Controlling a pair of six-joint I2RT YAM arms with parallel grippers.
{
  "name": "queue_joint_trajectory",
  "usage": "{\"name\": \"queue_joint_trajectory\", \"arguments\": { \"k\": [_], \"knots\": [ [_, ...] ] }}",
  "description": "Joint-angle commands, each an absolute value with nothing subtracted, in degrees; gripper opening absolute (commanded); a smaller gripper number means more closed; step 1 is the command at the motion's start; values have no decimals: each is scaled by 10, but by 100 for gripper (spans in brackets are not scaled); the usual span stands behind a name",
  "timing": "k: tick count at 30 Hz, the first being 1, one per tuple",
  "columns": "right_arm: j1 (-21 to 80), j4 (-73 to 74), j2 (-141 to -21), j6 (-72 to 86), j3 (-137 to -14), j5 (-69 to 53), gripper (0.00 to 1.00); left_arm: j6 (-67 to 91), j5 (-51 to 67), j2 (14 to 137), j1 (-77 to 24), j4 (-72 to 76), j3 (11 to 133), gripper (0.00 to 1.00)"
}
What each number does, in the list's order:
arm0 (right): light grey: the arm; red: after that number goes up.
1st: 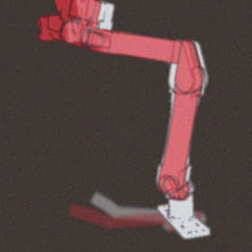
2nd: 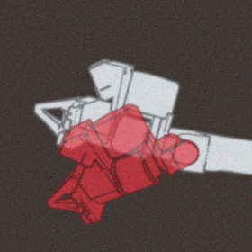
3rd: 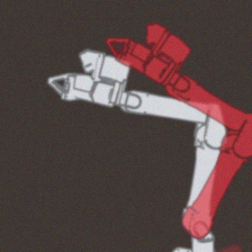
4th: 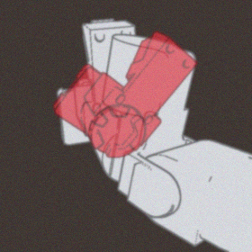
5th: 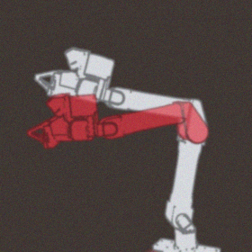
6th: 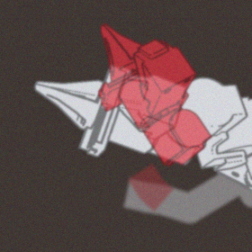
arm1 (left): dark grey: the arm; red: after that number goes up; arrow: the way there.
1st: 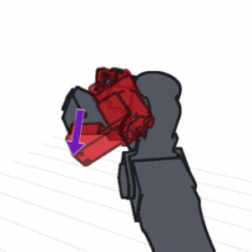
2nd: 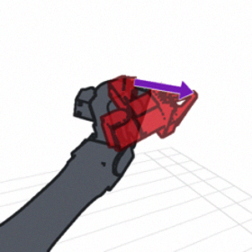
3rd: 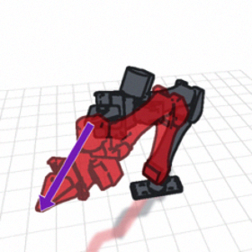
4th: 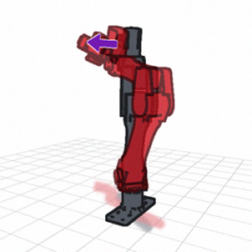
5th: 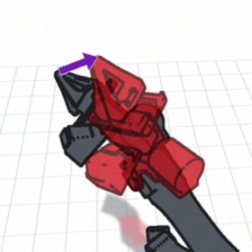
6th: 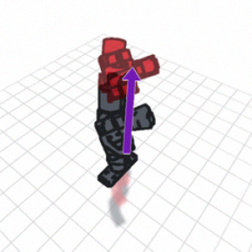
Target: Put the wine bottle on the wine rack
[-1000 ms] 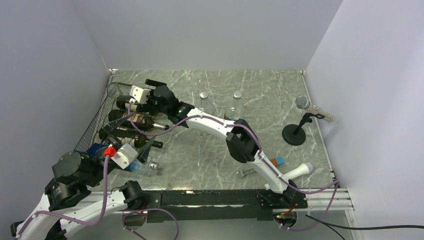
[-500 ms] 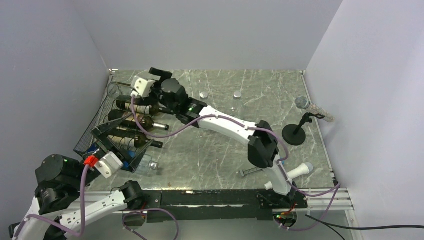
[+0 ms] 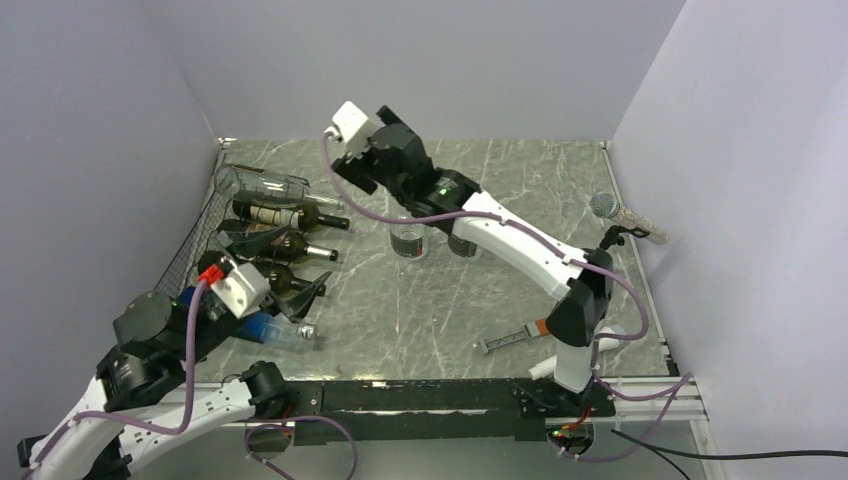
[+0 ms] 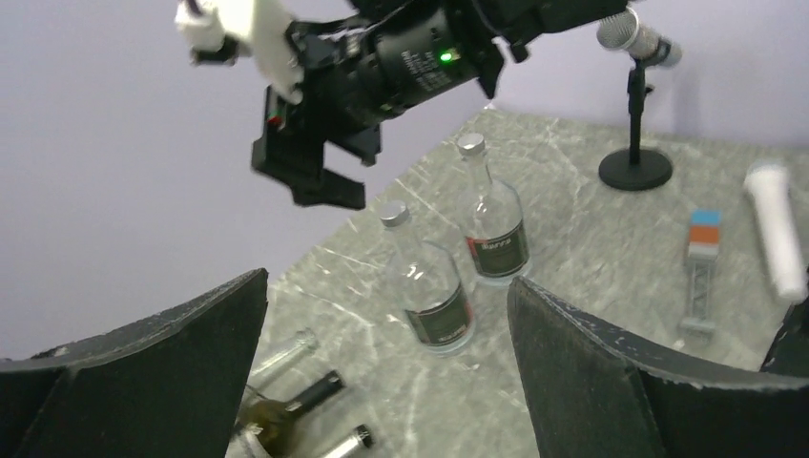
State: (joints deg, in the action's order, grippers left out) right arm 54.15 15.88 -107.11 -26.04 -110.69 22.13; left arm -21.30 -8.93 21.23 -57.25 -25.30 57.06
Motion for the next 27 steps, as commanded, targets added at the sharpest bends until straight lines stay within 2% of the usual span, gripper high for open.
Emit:
{"name": "queue_joint_trajectory", "arguments": {
  "k": [1,7,14,23,27],
  "knots": [
    [508,291,-1017,-149,-1086,262,93,-21,-189,251,-574,-204,583,99],
    [468,299,-962,-75,-978,188,92,53,-208,305,-574,-253,582,99],
    [441,307,-968,-42,-976,105,87,62,-144,301,-574,-196,511,97],
    [425,352,-1001,-13,-1005,39,84,134,-245,278,-574,-173,469,97],
    [423,349,-1001,-3,-1010,23,83,139,-240,280,-575,-185,473,97]
  ]
}}
